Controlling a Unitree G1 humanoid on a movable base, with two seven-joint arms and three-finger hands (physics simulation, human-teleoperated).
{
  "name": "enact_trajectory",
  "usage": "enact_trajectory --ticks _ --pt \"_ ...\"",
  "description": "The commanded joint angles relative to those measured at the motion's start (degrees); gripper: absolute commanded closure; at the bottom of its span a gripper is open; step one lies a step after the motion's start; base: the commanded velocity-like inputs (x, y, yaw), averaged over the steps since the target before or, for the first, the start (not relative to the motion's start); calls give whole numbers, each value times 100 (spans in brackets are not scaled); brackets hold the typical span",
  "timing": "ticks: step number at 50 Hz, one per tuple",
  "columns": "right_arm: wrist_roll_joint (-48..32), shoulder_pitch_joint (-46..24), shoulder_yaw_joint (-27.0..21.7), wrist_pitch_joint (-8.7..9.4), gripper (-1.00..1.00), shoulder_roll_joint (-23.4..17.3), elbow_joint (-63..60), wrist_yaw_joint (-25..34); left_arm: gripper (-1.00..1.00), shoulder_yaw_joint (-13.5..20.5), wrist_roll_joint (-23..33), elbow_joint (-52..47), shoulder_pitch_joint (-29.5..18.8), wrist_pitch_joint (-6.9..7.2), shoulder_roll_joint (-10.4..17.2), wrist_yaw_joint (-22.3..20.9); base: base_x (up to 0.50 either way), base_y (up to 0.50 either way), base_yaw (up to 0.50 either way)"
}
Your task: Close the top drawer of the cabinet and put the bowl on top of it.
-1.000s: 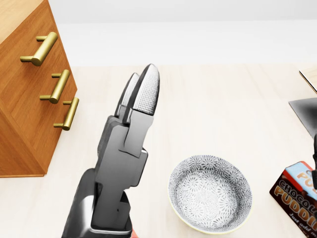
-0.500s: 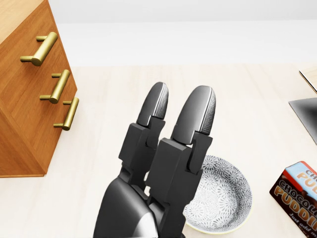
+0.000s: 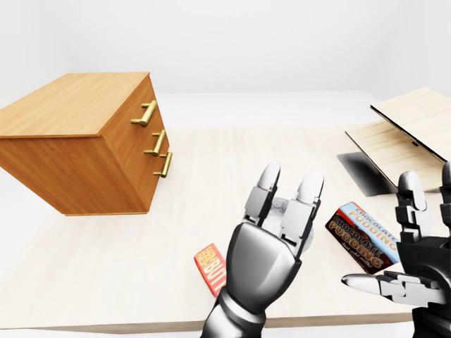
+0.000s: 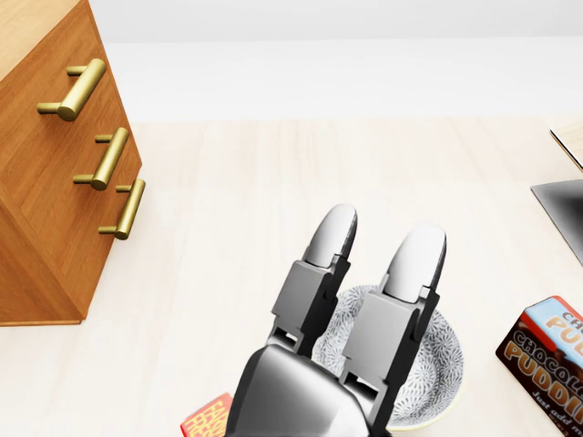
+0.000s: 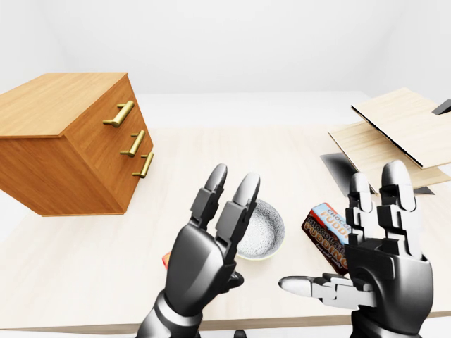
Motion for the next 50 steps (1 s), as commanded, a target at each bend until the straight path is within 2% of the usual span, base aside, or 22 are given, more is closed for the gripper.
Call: enact_trajectory --ticks 1,10,12,18,27,31,43,50 --pt "18 6 -10 0 -100 8 -48 -1 -100 73 289 398 -37 0 -72 -15 0 0 0" --pt "26 6 -31 0 -100 27 -83 13 -100 219 337 643 -195 0 -235 -97 0 0 0" --pt "10 11 -16 0 -100 34 -75 20 -100 378 342 800 -318 0 -327 -155 0 0 0" --pt "-24 -18 18 0 -100 13 3 8 -100 574 446 1136 -489 0 -514 -197 0 0 0" --pt "-20 4 73 0 -100 -8 18 -5 -100 763 583 1607 -586 0 -615 -195 0 0 0" --pt "-42 7 97 0 -100 -9 17 -28 -100 771 684 1687 -578 0 -630 -281 0 0 0" --pt "43 -12 8 0 -100 -21 -7 -29 -100 468 958 1953 -418 0 -560 -384 0 0 0" --pt "68 -13 -22 0 -100 -16 -17 -16 -100 448 927 2004 -416 0 -565 -376 0 0 0"
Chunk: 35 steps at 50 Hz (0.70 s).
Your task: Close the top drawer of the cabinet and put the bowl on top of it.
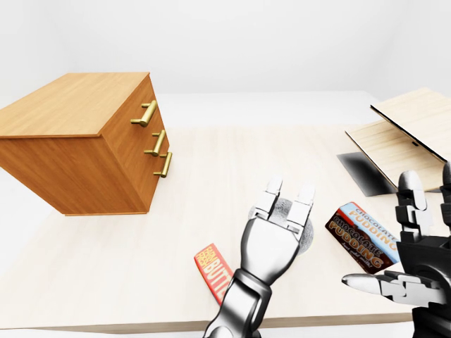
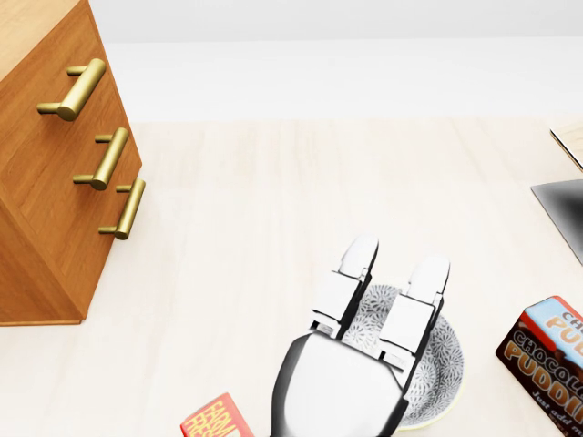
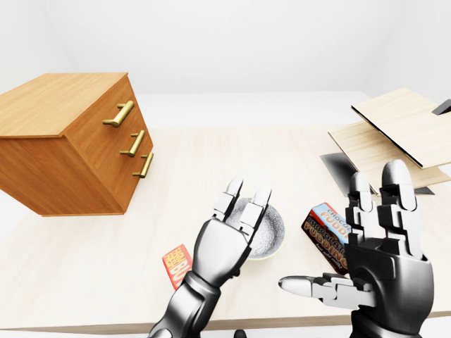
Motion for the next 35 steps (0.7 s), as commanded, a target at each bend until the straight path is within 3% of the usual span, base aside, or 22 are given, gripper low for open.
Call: enact_trajectory --ticks 1,27,35 --pt "34 -11 -40 0 -100 -1 -8 6 -100 -69 109 194 25 0 3 -53 0 0 0" --pt "-65 24 97 0 -100 27 24 26 -100 205 62 832 -149 0 -128 77 0 0 0" --pt "-85 46 147 0 -100 9 27 1 -100 499 -167 1429 -372 0 -273 258 0 0 0"
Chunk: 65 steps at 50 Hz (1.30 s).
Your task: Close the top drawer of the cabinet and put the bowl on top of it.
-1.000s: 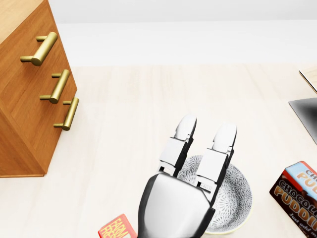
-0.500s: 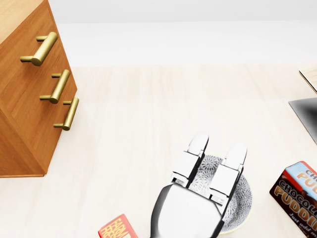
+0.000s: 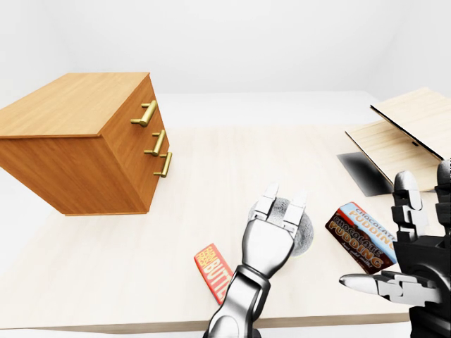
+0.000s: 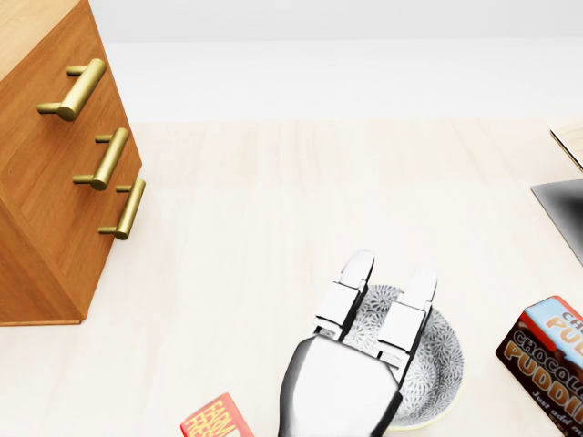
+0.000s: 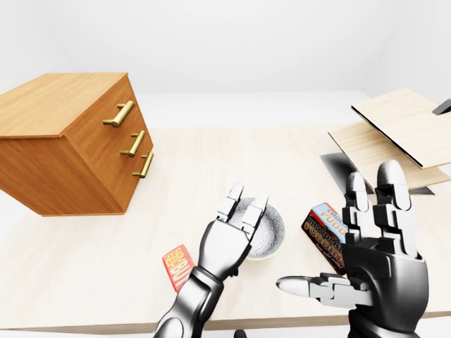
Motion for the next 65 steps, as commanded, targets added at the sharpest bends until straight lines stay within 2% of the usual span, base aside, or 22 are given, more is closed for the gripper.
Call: enact_trajectory --ticks 1,29,48,65 --pt "-34 21 61 0 -100 -13 2 -30 -100 285 -191 620 -225 0 -152 177 0 0 0" --pt "95 -10 -78 0 -100 -15 -45 0 -100 490 -271 1526 -464 0 -395 532 0 0 0" --pt "150 -22 -137 0 -100 -13 -74 5 -100 345 -43 1750 -376 0 -386 488 0 0 0" --pt "177 -42 -172 0 -100 -23 -99 1 -100 390 -43 1934 -415 0 -432 553 0 0 0"
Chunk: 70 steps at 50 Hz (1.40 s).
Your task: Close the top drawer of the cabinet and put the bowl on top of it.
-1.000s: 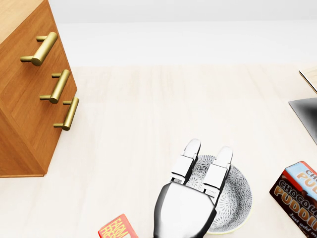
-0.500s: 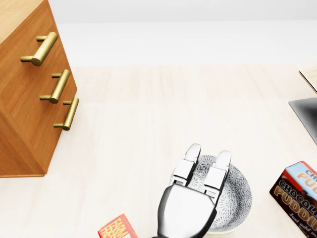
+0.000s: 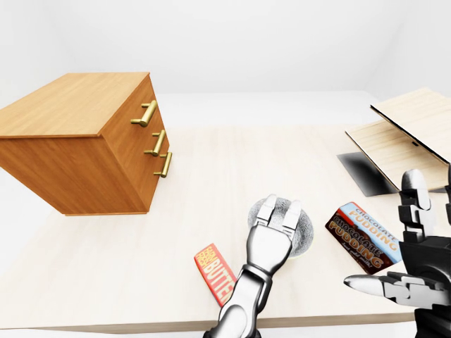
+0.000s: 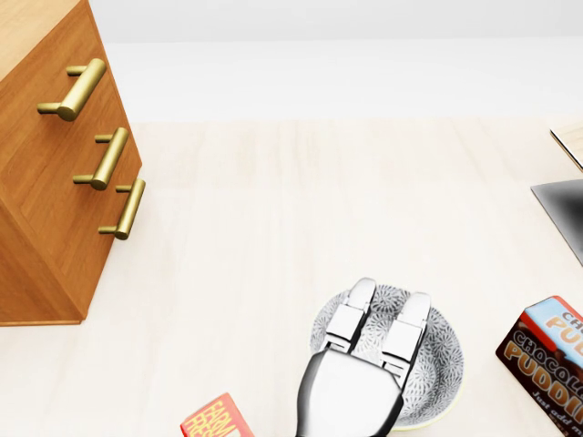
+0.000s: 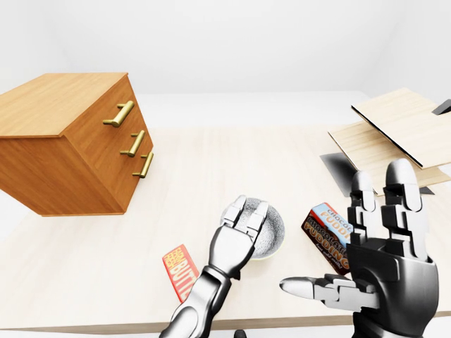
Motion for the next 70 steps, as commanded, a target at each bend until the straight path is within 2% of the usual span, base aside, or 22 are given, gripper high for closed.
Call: enact_trajectory --ticks 1,40,41,42,43,70 --pt "35 2 -35 0 -100 0 -37 3 -100 13 21 130 -16 0 -18 19 0 0 0" --pt "42 3 -55 0 -100 26 -16 40 -100 38 1 435 -39 0 -67 89 0 0 0" --pt "27 -1 -48 0 -100 28 -13 34 -91 42 3 448 -45 0 -66 101 0 0 0" --pt "18 -5 -38 0 -100 24 -4 34 76 48 5 464 -54 0 -67 112 0 0 0" --pt "16 -5 -36 0 -100 22 -1 31 100 47 9 463 -52 0 -65 115 0 0 0" --pt "23 -30 -18 0 -100 -15 -2 -21 100 52 46 334 -40 0 -29 6 0 0 0"
